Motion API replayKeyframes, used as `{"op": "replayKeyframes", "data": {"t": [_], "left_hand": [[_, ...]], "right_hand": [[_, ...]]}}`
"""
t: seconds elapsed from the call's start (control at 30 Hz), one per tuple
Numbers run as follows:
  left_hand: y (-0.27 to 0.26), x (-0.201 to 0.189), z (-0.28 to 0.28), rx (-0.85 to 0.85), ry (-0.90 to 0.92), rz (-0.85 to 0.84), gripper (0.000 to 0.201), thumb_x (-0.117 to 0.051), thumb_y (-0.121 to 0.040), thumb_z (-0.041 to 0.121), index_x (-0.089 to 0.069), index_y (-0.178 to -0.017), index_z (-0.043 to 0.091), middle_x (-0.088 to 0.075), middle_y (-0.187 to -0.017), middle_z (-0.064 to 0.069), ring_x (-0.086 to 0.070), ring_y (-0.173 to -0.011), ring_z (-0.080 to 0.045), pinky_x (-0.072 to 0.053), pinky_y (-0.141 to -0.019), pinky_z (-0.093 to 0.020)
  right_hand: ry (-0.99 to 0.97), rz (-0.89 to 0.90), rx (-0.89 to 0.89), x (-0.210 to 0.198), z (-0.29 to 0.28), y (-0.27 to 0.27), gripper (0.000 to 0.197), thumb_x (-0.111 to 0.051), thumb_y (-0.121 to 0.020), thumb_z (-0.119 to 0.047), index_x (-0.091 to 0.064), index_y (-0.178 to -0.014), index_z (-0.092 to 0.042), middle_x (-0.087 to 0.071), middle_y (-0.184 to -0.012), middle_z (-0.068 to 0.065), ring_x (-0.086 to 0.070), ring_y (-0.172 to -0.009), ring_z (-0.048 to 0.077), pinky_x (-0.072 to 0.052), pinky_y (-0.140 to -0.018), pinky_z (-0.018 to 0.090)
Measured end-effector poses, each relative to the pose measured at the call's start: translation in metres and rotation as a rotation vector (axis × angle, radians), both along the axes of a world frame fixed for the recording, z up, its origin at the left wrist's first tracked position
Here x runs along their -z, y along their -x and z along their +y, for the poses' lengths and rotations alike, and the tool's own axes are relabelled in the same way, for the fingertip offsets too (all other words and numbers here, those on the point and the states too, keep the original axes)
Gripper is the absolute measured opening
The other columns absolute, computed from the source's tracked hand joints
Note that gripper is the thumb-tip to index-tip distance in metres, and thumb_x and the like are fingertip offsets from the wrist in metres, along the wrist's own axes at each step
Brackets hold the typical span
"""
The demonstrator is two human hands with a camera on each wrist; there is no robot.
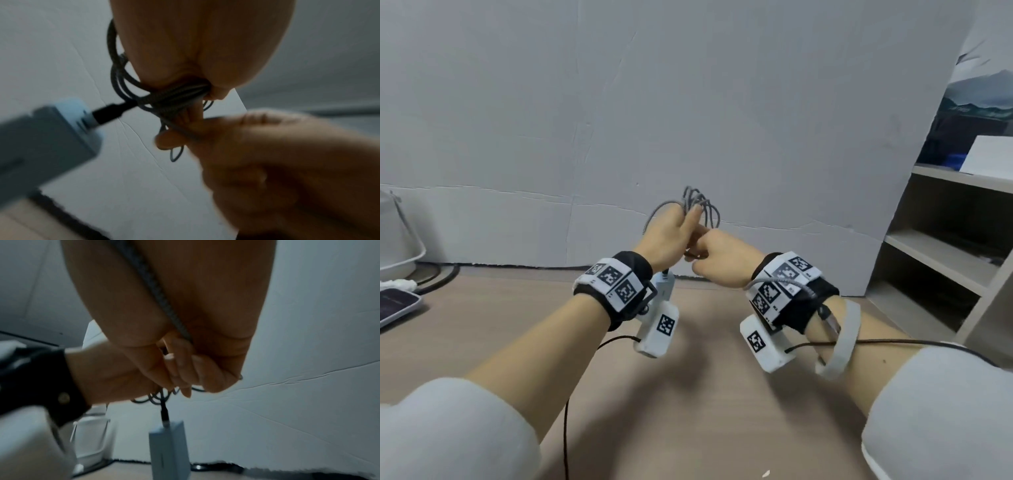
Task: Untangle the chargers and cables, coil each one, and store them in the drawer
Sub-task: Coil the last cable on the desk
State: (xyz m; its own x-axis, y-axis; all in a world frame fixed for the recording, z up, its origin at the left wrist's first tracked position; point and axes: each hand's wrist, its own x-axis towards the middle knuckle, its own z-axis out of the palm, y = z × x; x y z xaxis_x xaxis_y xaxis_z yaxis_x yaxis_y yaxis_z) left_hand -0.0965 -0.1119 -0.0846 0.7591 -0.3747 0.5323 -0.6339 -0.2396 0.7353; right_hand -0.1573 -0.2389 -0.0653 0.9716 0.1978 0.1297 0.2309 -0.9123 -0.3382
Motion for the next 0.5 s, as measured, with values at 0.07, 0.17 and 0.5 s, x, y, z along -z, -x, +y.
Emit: {"op": "replayKeyframes", "data": {"t": [0.07, 0.17, 0.5], "left_hand": [[0.001, 0.003, -0.002, -0.064, -0.156, -0.061, 0.049, -0.038, -0.109, 0.036, -0.04, -0.064, 0.015, -0.046, -0.056, 0.006, -0.043, -0.052, -0.012, -0.034, -0.057, -0.031], [0.002, 0.005, 0.002, -0.005, -0.183, 0.008, 0.047, -0.039, -0.108, 0.037, -0.039, -0.067, 0.015, -0.044, -0.054, 0.008, -0.043, -0.047, -0.01, -0.035, -0.051, -0.024], [-0.022, -0.011, 0.045, -0.14, -0.439, -0.149, 0.053, -0.044, -0.094, 0.07, -0.061, -0.064, 0.03, -0.055, -0.051, 0.019, -0.05, -0.05, 0.001, -0.037, -0.059, -0.03]], "right_hand": [[-0.093, -0.026, -0.03, -0.006, -0.001, 0.006, 0.014, -0.055, -0.086, 0.001, -0.064, -0.078, 0.008, -0.062, -0.072, 0.011, -0.056, -0.057, 0.013, -0.048, -0.056, 0.028], [-0.327, 0.086, -0.083, -0.009, -0.007, 0.017, 0.015, -0.059, -0.086, 0.003, -0.071, -0.08, -0.005, -0.057, -0.061, 0.004, -0.043, -0.042, 0.011, -0.037, -0.044, 0.022], [-0.702, 0.455, -0.186, -0.007, -0.025, 0.03, 0.036, -0.06, -0.099, -0.005, -0.051, -0.132, 0.002, -0.06, -0.075, 0.012, -0.059, -0.058, 0.022, -0.055, -0.061, 0.032]]}}
